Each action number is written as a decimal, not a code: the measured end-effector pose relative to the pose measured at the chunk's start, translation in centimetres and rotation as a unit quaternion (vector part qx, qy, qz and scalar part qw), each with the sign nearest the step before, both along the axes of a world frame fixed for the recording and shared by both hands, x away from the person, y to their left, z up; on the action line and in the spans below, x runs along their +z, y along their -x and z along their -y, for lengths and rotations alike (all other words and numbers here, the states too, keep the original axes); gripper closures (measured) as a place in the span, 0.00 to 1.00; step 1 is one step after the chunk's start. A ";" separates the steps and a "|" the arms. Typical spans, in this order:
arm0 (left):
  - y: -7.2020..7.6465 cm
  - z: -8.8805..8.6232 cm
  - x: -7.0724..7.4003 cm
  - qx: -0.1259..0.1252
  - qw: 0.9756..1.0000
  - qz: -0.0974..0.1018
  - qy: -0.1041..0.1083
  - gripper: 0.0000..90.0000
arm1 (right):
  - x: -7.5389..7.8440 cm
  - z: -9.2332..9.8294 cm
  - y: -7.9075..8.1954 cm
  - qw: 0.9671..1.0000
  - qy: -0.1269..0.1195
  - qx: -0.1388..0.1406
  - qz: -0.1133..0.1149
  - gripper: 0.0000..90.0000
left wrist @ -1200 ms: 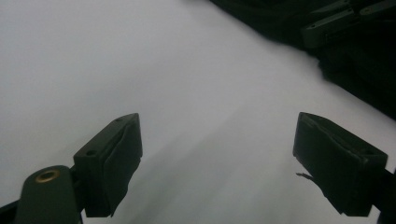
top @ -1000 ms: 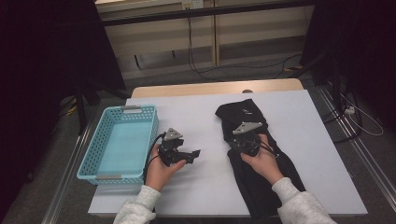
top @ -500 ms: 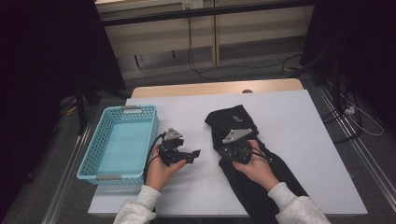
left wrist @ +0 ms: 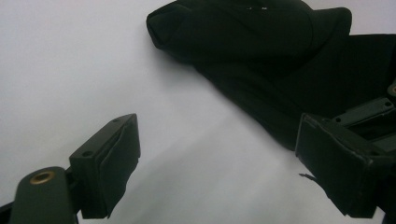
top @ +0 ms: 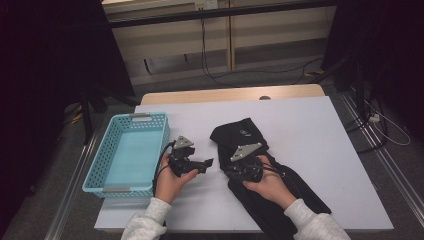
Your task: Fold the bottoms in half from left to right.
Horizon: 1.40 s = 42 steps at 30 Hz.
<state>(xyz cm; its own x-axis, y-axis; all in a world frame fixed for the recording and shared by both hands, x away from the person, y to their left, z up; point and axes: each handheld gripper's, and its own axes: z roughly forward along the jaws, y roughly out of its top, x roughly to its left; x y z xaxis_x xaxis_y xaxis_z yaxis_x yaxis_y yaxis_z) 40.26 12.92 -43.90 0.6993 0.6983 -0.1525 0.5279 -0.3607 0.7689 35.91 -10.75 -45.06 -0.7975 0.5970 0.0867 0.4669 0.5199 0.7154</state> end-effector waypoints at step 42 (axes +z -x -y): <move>-0.6 0.1 0.4 -0.005 1.000 0.005 0.004 0.16 | 0.9 14.8 3.5 0.970 -0.004 -0.242 0.011 0.33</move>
<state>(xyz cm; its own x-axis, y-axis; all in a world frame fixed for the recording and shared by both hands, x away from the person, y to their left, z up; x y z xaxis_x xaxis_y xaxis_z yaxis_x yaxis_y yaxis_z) 40.85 12.79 -43.48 0.7081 0.6899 -0.1503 0.5163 -0.3607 0.7767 32.40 -25.56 -44.18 -0.4253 0.9015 0.0796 0.6399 0.2373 0.7309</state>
